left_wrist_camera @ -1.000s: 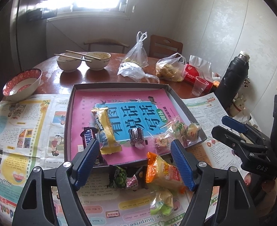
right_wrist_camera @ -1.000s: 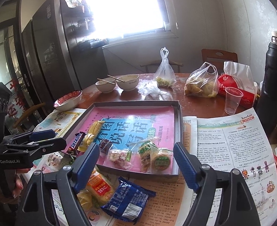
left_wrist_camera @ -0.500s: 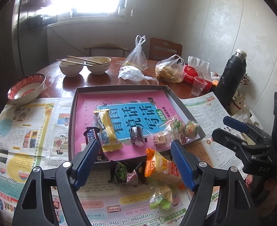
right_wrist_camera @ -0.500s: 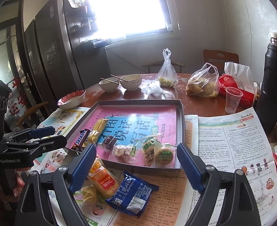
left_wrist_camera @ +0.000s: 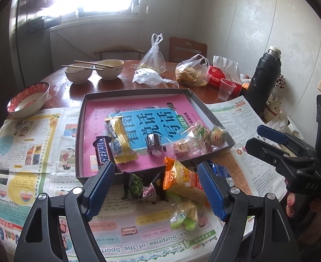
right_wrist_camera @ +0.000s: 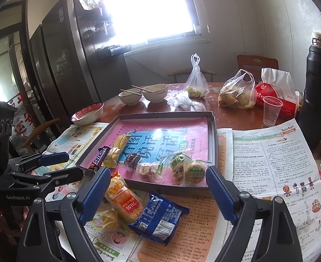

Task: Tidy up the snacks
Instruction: 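Withdraw both open tools from the box toward the remaining snacks, then grasp the green milk-tea candy bag with left tool while right tool grasps blue biscuit pack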

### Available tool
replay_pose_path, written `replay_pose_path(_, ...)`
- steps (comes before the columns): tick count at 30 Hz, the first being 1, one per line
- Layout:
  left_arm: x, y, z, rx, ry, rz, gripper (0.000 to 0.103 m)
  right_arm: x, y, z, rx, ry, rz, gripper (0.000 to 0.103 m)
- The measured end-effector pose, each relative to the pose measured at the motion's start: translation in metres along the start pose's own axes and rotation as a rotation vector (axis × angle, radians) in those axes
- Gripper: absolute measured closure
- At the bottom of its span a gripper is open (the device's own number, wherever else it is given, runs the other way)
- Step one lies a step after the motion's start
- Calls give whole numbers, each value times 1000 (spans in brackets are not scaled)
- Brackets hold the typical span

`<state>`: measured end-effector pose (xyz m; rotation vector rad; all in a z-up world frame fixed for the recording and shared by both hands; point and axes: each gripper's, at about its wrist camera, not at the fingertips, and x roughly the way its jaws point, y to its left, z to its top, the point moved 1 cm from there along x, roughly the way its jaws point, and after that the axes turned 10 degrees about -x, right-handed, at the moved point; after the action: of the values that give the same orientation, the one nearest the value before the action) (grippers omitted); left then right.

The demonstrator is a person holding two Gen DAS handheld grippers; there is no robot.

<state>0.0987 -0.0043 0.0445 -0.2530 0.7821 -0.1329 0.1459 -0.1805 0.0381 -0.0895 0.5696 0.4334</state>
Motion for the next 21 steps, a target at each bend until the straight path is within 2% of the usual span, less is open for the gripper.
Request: replay_pose_path(21,9,-6,-20,42,71,-5,24,4,-2,-15,32,56,-20,14)
